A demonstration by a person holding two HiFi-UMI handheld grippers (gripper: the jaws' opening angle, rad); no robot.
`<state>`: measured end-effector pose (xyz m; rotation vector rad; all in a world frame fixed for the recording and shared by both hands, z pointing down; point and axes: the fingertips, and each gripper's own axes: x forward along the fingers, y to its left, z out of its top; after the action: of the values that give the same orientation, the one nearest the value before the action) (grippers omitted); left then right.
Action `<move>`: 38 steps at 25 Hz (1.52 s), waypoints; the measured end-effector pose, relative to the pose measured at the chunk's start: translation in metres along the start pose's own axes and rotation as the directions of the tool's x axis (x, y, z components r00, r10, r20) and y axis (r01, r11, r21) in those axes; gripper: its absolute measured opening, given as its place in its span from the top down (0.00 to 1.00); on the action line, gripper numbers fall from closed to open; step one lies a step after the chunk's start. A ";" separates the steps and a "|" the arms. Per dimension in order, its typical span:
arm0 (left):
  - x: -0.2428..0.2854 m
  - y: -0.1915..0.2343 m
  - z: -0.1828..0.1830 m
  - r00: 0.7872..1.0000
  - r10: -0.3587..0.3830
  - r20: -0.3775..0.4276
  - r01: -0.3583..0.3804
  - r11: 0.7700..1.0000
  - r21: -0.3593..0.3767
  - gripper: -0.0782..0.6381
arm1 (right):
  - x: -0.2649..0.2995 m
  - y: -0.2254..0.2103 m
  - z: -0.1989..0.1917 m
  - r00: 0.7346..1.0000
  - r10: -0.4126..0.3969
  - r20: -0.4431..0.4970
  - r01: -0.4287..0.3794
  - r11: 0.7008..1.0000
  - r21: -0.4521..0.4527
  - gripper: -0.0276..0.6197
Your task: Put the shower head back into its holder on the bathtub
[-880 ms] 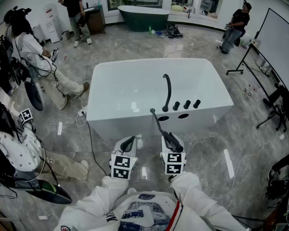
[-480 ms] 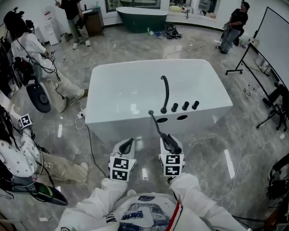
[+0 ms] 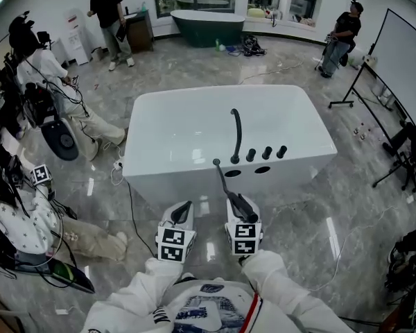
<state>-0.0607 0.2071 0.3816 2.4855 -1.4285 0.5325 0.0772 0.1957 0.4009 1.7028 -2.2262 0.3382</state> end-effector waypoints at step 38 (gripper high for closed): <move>0.087 0.066 0.019 0.992 -0.120 -0.033 0.120 0.993 -0.006 0.89 | 0.070 -0.003 0.022 0.995 -0.077 -0.068 0.078 0.997 0.011 0.75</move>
<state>-0.0742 0.0983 0.4018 2.5273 -1.2571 0.5439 0.0611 0.1250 0.4080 1.7522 -2.1087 0.3880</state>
